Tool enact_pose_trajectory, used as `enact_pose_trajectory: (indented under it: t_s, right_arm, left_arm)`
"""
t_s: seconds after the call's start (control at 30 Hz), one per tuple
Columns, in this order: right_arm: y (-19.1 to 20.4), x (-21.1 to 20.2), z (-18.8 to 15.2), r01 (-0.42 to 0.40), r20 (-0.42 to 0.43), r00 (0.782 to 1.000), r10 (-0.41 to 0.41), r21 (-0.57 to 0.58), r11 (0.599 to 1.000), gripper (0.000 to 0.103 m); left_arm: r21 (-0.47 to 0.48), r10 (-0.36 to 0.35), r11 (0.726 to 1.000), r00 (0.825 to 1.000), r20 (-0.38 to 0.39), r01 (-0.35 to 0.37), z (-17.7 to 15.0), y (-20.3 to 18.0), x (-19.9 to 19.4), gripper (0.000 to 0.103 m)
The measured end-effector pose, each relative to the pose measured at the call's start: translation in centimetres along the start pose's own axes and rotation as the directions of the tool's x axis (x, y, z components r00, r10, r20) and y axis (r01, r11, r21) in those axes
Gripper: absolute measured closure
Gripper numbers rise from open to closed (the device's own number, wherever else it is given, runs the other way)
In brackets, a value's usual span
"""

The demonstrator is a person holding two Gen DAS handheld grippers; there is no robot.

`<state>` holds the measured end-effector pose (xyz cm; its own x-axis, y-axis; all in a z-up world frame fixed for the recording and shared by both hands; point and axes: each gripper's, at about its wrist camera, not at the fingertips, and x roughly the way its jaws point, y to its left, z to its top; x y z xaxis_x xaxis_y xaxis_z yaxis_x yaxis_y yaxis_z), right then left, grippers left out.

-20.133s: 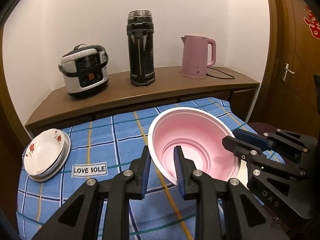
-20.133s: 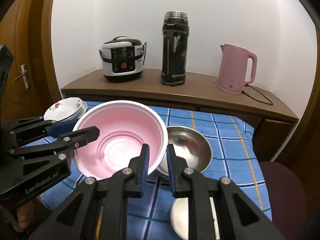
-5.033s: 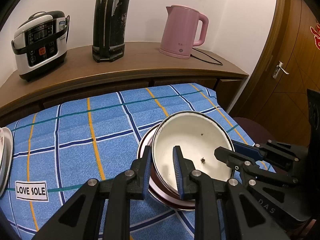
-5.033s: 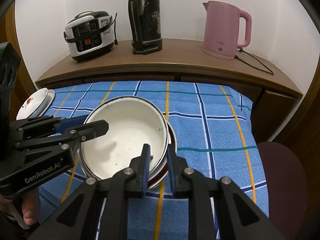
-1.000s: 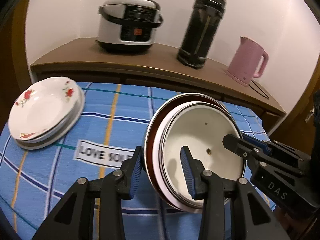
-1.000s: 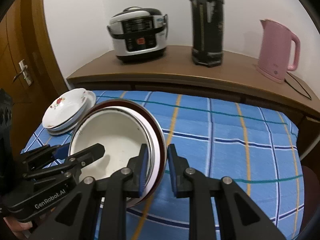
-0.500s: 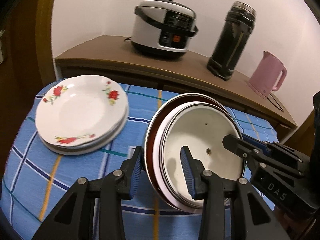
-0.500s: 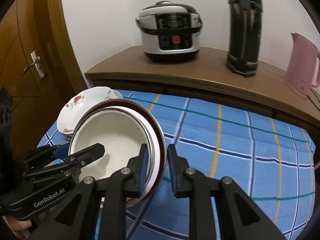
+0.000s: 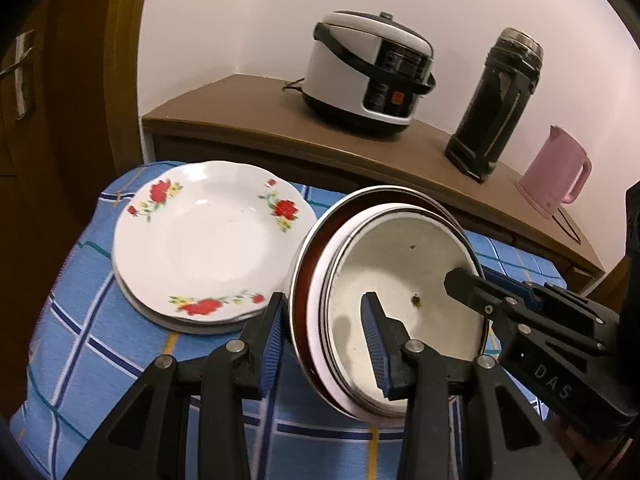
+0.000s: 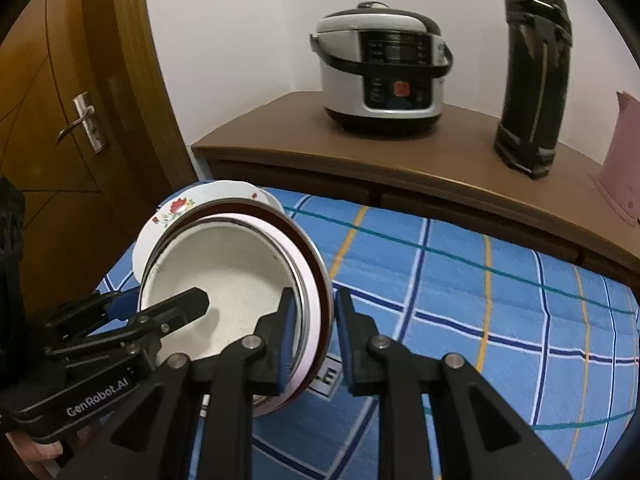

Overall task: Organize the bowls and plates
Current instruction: 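Lift the nested bowl stack with both grippers toward the red-rose plates, then lower the nested bowl stack with both grippers onto the red-rose plates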

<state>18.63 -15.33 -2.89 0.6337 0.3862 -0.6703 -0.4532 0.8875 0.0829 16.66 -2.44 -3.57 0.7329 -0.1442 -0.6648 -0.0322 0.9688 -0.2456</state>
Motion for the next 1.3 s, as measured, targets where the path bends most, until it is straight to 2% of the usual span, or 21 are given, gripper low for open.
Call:
enact_pose_trajectory:
  t_s: [0.8,1.3]
  right_arm:
    - [4.5,0.9,3.7,-0.023,0.019,1.000,0.024,-0.071,0.997,0.083]
    - [6.8,2.9,6.2,-0.044,0.003,0.999,0.044,-0.113,0.993,0.083]
  left_arm:
    - [-0.027,0.048,0.999,0.997,0.055,-0.047,2.8,3.9,-1.8,0.062]
    - [-0.048,0.090,0.995,0.994,0.070,-0.087,4.3,6.5,-1.7,0.062]
